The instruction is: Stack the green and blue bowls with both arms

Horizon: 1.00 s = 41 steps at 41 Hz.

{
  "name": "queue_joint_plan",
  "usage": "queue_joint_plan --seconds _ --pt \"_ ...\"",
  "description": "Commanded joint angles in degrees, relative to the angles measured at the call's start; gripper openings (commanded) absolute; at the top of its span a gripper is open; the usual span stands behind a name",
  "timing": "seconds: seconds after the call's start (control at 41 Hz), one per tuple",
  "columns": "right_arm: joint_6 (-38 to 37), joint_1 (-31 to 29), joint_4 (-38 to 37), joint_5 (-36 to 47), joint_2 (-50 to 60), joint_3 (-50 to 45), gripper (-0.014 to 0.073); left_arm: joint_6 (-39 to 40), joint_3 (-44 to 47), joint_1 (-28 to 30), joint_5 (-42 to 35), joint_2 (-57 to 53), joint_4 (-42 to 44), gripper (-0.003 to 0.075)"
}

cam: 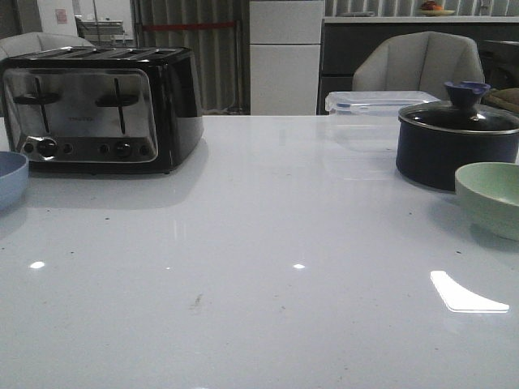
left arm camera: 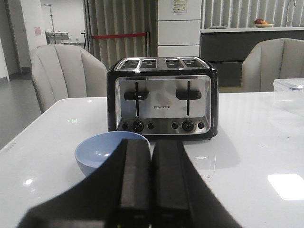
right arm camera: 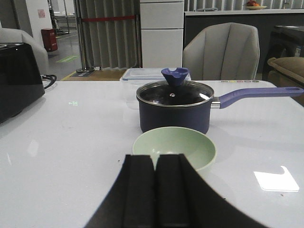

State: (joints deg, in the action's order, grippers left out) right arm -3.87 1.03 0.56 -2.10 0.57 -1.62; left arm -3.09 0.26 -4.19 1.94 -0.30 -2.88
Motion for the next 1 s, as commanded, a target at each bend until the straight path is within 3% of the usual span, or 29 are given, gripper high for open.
queue_joint_plan --seconds 0.0,0.804,0.975 --pt "0.1 -0.1 -0.6 5.2 1.1 0.3 0.0036 0.2 0.4 -0.1 -5.6 -1.0 -0.1 0.0098" --pt "0.1 -0.1 -0.6 5.2 1.1 0.3 0.0036 0.2 0.4 -0.1 -5.6 -1.0 -0.1 0.0098" --pt "0.1 -0.1 -0.6 8.8 1.1 0.4 0.0036 0.1 0.4 -0.1 -8.2 -1.0 -0.3 0.0098"
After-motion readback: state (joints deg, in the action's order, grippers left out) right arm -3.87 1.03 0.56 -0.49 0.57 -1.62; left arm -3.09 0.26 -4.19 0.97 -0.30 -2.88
